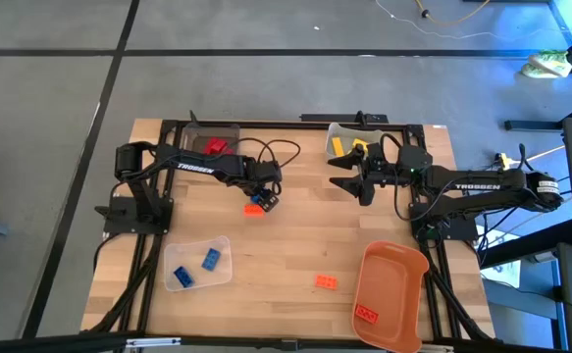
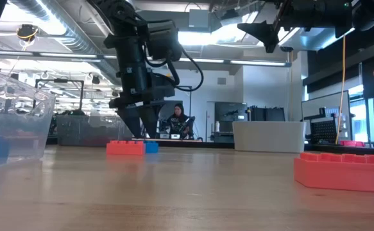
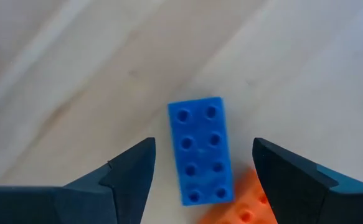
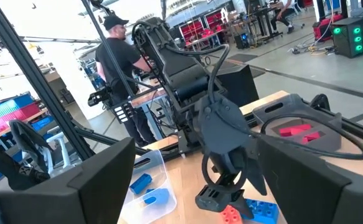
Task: Sort & place blocks by color
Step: Put the blue game piece into the transparent bin
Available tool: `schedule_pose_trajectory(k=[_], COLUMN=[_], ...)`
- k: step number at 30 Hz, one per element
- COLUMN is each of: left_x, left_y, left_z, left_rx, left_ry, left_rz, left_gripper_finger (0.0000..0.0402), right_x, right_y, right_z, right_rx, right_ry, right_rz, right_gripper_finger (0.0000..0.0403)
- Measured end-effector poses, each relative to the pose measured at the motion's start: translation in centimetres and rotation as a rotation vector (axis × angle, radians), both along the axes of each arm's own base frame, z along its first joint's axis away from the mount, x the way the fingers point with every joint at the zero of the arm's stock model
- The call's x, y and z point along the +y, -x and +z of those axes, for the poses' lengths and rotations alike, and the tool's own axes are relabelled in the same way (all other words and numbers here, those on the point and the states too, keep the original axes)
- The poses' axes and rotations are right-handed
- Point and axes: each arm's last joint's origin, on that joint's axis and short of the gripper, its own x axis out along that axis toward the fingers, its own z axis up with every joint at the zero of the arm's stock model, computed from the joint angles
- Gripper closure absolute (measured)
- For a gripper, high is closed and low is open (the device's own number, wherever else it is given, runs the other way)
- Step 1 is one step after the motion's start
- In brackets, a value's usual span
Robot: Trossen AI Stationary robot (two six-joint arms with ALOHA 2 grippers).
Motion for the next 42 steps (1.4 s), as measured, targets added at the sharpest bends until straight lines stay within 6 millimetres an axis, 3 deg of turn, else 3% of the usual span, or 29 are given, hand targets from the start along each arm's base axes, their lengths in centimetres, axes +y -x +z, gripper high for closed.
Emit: schedule_pose_trajectory(k=[8, 16, 22, 26, 31, 33, 36, 42], left_x=[0.1, -0.2, -0.5, -0.6, -0.7, -0.6, -0.1, 0.9], left_y=[-0.5, -1.3, -1.5, -1.6, -1.6, -1.4, -0.9, 1.2], left_z=[0.2, -3.0, -3.3, -3.3, -3.3, -2.8, -1.2, 6.4], left_rx=[-0.060, 0.015, 0.016, 0.015, 0.018, 0.013, -0.013, -0.244], left_ry=[-0.025, 0.004, 0.003, 0.001, 0.017, 0.007, -0.018, -0.154], left_rz=[0.003, 0.007, 0.013, -0.016, -0.102, -0.134, -0.150, -0.195], left_gripper_finger=[0.0140, 0.0140, 0.0144, 0.0168, 0.0241, 0.0269, 0.0273, 0.0273], right_x=[0.0, 0.0, 0.0, 0.0, 0.0, 0.0, 0.0, -0.1], right_y=[0.0, 0.0, 0.0, 0.0, 0.0, 0.0, 0.0, 0.0], right_z=[0.0, 0.0, -0.1, -0.1, -0.1, -0.1, -0.1, -0.1], right_rx=[0.000, 0.002, 0.009, 0.009, 0.010, 0.010, 0.010, 0.011], right_ry=[0.000, -0.001, -0.005, -0.003, 0.000, 0.005, 0.021, 0.019], right_rz=[0.000, 0.000, 0.000, 0.000, 0.000, 0.000, -0.020, -0.029], right_gripper_finger=[0.0068, 0.0068, 0.0068, 0.0068, 0.0068, 0.0068, 0.0068, 0.0068])
